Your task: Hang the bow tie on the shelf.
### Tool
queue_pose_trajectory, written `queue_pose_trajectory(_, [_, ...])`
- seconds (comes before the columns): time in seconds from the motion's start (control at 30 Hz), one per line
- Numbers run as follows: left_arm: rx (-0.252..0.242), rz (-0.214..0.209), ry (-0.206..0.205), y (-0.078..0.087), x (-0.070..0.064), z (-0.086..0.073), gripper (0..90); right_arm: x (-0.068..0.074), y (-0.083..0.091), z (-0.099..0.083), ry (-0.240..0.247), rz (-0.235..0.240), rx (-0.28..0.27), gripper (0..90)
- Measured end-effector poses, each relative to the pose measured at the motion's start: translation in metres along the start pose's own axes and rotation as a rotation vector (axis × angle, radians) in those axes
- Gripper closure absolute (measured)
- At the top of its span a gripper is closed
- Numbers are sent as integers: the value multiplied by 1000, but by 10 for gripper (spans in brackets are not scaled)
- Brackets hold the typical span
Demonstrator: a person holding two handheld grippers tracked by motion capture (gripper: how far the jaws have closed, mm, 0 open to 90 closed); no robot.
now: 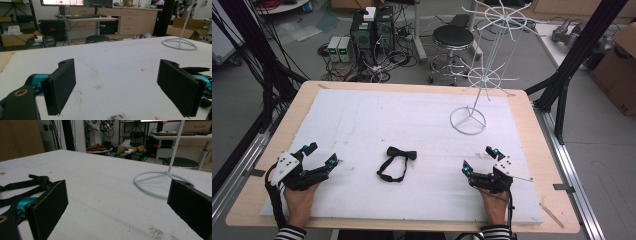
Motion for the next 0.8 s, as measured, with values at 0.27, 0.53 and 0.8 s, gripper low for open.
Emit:
queue_pose_trajectory(0.27, [-1,0,-2,0,0,0,158,-2,0,0,-8,-24,-1,22])
queue_pose_trajectory(0.53, [-1,0,1,0,0,0,158,-1,0,0,0,-24,4,22])
queue_pose_trajectory(0.8, [-2,-2,2,0,0,0,158,0,0,0,7,-21,8,22])
Point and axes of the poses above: each handheld gripper's, and its own axes: y roughly backward along the jaws, z roughly out of its top, x roughly to its left, the point moved 8 cm from there along -y, roughly forward along the jaws, and after that the axes turned 4 degrees about z, right-handed, at the moved point
